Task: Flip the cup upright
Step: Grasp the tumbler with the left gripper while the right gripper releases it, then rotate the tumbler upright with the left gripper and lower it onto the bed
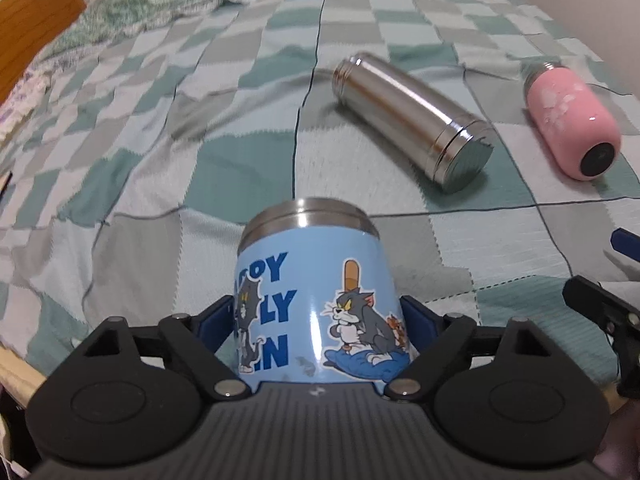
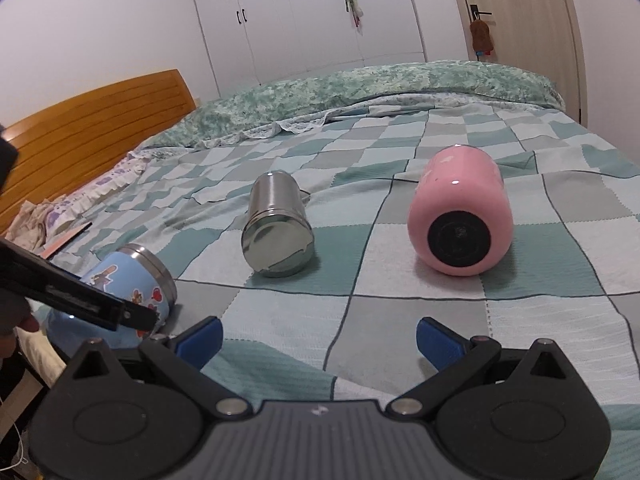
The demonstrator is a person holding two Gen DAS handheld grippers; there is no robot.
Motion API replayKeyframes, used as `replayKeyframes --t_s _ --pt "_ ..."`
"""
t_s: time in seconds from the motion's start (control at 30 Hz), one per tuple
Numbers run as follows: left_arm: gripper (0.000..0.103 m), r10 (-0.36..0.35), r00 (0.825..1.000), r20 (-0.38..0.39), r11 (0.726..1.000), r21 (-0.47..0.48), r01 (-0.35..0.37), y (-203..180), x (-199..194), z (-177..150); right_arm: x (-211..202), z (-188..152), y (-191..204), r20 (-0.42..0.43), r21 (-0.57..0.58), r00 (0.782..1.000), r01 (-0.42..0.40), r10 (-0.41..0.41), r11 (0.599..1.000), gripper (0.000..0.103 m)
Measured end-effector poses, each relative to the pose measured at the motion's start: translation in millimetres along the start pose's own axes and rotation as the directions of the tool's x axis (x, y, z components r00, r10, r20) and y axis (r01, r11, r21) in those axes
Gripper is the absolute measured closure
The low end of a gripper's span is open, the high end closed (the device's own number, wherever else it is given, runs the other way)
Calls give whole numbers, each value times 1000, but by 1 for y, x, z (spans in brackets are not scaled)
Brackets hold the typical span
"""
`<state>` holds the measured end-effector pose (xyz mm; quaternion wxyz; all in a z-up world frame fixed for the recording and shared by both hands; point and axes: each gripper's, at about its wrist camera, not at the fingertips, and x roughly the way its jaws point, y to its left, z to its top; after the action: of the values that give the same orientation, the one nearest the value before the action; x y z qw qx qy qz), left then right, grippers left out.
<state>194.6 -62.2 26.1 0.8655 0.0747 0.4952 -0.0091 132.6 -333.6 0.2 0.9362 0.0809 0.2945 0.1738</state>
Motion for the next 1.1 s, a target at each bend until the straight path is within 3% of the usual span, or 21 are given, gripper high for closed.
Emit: replayKeyframes --t_s 0.23,0.53,0.87,1.1 --pt "16 -29 1000 -5 998 -52 29 6 1 -2 -4 -12 6 44 -1 999 -7 7 1000 0" --pt "17 -77 988 133 991 -95 90 17 -21 -23 -19 -34 22 151 -69 988 27 -16 997 0" --pt "18 -105 932 346 987 -81 141 30 -55 -61 -30 -38 22 236 -45 970 64 -51 997 0" --pt "18 -106 873 476 989 -40 142 32 -70 -61 -30 -41 24 258 -34 962 107 -95 994 0"
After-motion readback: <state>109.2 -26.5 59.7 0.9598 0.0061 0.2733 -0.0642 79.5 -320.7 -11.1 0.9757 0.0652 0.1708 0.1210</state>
